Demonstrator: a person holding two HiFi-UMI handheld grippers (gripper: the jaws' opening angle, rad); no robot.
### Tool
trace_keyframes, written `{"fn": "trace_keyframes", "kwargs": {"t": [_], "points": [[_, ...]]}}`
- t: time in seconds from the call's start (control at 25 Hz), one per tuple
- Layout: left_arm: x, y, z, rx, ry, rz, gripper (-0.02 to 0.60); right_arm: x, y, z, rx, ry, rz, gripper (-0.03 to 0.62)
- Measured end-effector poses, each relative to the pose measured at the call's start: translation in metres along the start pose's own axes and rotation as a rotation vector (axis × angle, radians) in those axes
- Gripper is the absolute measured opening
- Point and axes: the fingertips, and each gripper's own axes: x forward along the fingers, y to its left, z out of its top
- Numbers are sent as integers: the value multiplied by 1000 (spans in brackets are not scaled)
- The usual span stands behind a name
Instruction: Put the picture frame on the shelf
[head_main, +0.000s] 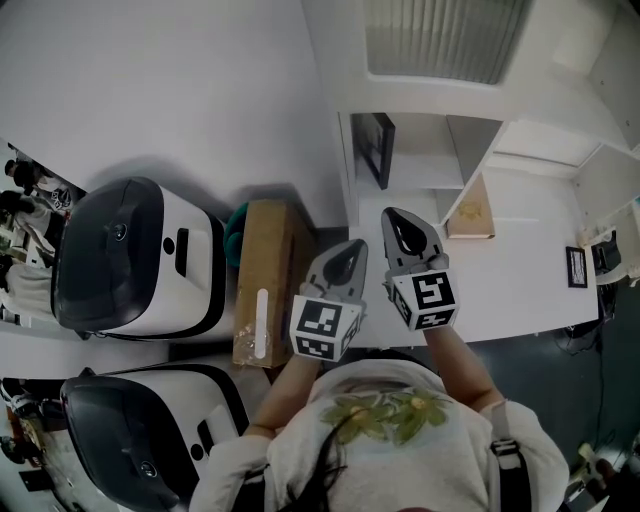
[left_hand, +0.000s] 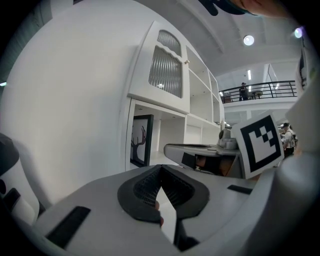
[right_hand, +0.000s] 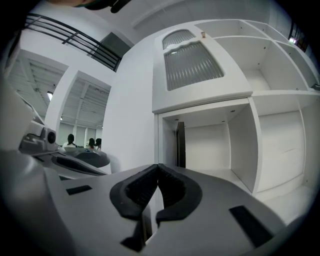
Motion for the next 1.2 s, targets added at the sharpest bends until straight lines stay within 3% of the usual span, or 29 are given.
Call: {"fn": "trace_keyframes", "kwargs": {"t": [0.4, 1.2], "points": [[-24, -23, 12, 16, -54, -52, 28, -41, 24, 3, -5, -4, -16, 31], [-61, -64, -15, 3, -24, -147, 28, -100, 54, -22, 49, 53, -53, 31]]}}
